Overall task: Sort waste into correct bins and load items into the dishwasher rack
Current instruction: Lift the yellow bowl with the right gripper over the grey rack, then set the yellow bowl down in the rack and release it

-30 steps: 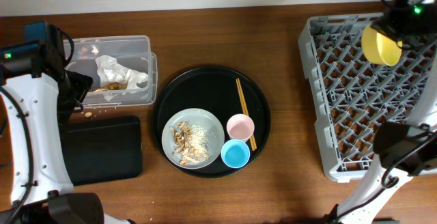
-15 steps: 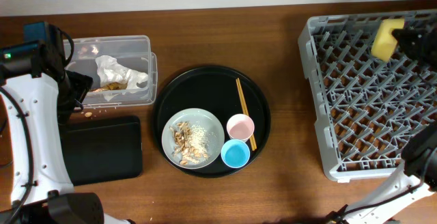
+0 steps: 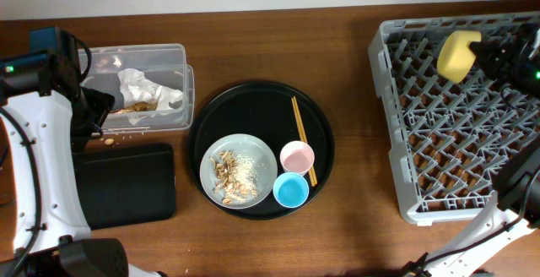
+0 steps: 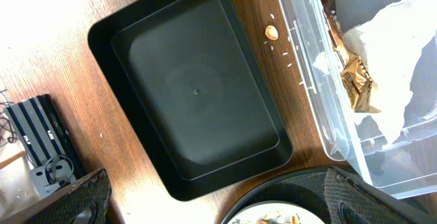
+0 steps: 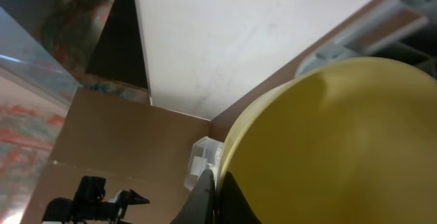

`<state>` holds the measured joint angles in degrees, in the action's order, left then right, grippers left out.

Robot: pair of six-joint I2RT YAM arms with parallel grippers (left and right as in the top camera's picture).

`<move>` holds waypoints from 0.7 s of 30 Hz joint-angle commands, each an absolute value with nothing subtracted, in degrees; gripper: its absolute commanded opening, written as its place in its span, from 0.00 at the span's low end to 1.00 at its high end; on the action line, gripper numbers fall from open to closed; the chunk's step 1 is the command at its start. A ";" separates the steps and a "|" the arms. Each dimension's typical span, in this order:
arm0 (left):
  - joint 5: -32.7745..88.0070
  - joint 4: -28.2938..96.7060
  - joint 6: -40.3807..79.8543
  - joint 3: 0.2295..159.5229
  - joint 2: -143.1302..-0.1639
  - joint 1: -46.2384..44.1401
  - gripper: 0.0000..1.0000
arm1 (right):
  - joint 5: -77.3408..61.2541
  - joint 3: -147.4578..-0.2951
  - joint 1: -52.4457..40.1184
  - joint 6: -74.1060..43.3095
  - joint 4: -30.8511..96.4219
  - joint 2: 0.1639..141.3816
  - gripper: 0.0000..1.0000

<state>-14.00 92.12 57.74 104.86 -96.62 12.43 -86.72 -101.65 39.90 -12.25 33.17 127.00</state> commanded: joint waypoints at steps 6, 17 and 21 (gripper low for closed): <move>-15.03 92.20 58.28 104.75 -95.18 12.82 0.99 | -83.37 -101.16 41.52 -15.73 35.99 129.58 0.05; -15.03 92.20 58.28 104.75 -95.18 12.82 0.99 | -71.75 -101.21 47.03 -15.94 43.03 122.34 0.60; -15.03 92.23 58.28 104.75 -95.18 12.82 0.99 | -62.94 -101.21 48.10 -15.94 47.35 115.66 0.61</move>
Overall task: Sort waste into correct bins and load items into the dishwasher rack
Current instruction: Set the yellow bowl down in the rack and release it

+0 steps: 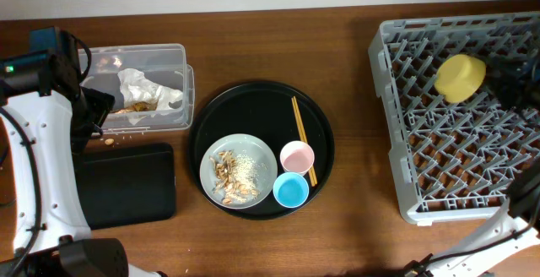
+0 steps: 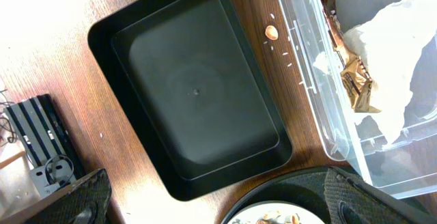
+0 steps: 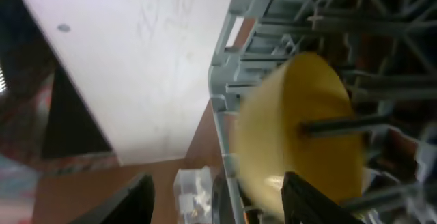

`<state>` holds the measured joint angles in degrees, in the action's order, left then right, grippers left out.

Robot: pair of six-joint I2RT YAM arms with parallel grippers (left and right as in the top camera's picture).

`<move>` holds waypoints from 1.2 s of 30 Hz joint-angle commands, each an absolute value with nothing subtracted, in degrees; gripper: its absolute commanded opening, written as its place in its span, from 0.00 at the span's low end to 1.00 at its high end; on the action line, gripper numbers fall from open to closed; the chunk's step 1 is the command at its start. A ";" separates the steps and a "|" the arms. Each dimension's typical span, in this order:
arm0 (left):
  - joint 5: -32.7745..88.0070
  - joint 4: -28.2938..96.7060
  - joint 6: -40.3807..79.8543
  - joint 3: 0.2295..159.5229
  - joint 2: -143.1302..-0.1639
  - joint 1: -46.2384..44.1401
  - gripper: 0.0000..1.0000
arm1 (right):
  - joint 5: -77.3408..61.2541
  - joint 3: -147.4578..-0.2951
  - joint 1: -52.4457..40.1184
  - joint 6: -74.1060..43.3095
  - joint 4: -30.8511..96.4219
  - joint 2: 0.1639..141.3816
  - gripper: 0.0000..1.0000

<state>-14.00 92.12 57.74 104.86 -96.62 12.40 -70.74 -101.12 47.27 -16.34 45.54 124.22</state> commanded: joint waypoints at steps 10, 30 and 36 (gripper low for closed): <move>-15.03 92.20 58.28 104.75 -95.18 12.82 0.99 | -28.49 -101.19 38.04 -15.31 53.63 103.42 0.48; -15.03 92.20 58.28 104.75 -95.18 12.82 0.99 | 4.91 -103.46 25.87 -19.18 56.21 115.11 0.04; -15.03 92.23 58.28 104.75 -95.18 12.82 0.99 | 7.53 -107.79 29.56 -19.18 59.92 115.09 0.04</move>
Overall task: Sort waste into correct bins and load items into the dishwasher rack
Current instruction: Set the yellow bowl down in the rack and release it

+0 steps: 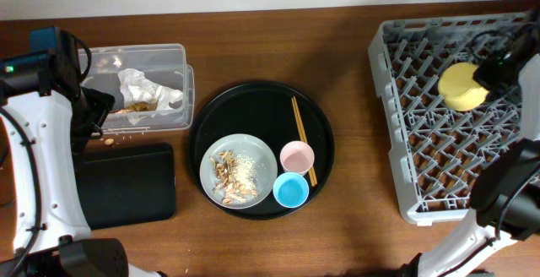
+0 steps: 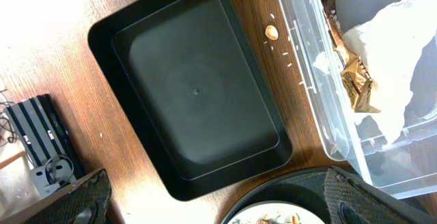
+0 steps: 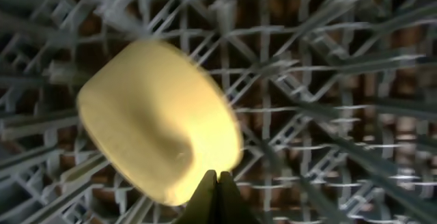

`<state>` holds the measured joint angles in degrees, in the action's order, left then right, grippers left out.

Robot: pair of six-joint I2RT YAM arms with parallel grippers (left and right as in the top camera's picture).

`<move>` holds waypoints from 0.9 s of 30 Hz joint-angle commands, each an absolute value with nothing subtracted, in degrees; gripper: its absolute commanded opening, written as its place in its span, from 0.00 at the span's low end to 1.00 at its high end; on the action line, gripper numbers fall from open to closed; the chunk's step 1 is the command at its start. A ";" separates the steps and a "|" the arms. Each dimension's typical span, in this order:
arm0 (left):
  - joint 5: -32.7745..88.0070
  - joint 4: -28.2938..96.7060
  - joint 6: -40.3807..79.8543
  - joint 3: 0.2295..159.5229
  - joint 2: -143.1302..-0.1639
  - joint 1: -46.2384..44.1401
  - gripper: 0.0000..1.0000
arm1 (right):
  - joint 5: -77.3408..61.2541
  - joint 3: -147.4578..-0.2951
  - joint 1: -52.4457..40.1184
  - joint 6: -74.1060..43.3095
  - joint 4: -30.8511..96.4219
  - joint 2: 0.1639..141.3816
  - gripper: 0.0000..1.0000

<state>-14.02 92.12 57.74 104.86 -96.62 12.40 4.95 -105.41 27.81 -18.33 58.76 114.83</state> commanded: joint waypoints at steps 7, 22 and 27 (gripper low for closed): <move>-15.03 92.23 58.28 104.75 -95.18 12.82 0.99 | -9.72 -108.01 28.73 -11.03 59.75 115.46 0.04; -15.03 92.20 58.28 104.75 -95.18 12.82 0.99 | 3.92 -109.78 26.65 -14.52 60.69 122.41 0.04; -15.03 92.23 58.28 104.75 -95.18 12.82 0.99 | 4.89 -118.41 27.05 -16.84 67.99 121.97 0.04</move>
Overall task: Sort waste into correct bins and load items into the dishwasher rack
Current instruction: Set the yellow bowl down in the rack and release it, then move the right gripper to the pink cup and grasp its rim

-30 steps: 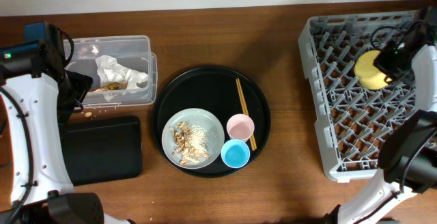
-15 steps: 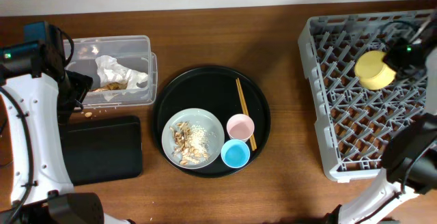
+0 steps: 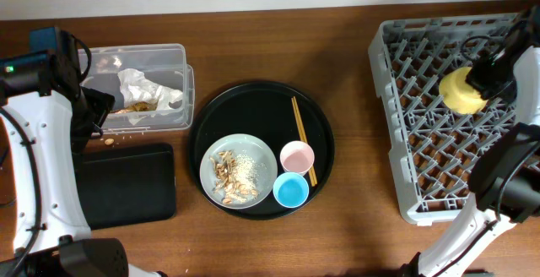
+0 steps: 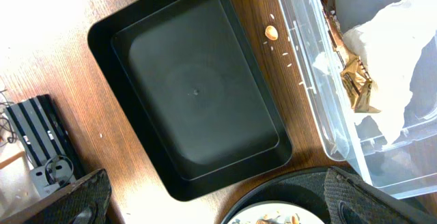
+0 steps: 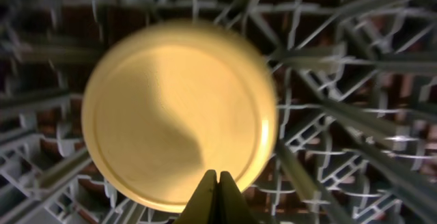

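Note:
A yellow cup (image 3: 461,92) sits bottom-up among the tines of the grey dishwasher rack (image 3: 405,146); in the right wrist view its round base (image 5: 179,111) fills the middle. My right gripper (image 5: 218,186) hovers just over it, fingers pressed together with nothing between them; from overhead the right gripper (image 3: 485,77) is at the cup's right edge. On the round black tray (image 3: 253,100) are a plate of food scraps (image 3: 240,169), a pink cup (image 3: 297,155), a blue cup (image 3: 290,190) and chopsticks (image 3: 302,138). My left gripper (image 4: 222,207) hangs open over the table's left side.
A clear plastic bin (image 3: 173,57) holding crumpled paper and wrappers stands at the back left. In front of it lies a black rectangular bin (image 4: 198,94). A nut and crumbs (image 4: 272,32) lie on the wood between them.
The yellow cup, tilted in the rack before, now lies flat with its base up. My right gripper has shifted slightly and stays shut over it. The left arm has not moved.
My right gripper held the yellow cup tilted over the rack's back edge. Then its fingers were apart and the cup was among the tines. After that the fingers were together beside the leaning cup, which now rests base-up. The left arm stayed still throughout.

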`<state>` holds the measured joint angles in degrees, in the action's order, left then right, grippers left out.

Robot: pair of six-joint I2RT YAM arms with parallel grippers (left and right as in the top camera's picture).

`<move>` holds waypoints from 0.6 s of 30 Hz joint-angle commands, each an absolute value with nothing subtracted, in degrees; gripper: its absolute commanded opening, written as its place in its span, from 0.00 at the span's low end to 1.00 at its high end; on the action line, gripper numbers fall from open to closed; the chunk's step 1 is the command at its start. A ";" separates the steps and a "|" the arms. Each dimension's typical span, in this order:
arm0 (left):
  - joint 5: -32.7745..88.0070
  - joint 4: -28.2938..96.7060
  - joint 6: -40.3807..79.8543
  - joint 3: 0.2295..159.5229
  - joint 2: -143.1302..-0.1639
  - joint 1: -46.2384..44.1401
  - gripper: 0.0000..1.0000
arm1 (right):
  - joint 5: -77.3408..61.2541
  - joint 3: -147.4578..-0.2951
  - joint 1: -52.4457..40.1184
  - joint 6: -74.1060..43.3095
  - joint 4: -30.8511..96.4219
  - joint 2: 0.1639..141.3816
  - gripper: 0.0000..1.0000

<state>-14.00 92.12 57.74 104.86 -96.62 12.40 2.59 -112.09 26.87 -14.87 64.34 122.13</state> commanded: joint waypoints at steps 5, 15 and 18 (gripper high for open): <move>-15.03 92.20 58.28 104.75 -95.18 12.82 0.99 | 0.89 -125.43 25.41 -16.51 75.00 118.93 0.04; -15.03 92.20 58.28 104.75 -95.18 12.82 0.99 | -22.68 -127.20 8.67 -1.72 92.14 105.51 0.50; -15.03 92.20 58.28 104.75 -95.18 12.82 0.99 | -18.81 -127.13 0.01 -2.04 97.36 105.45 0.69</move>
<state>-14.00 92.12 57.74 104.86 -96.62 12.40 -21.30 -126.87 5.85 -3.14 95.11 105.34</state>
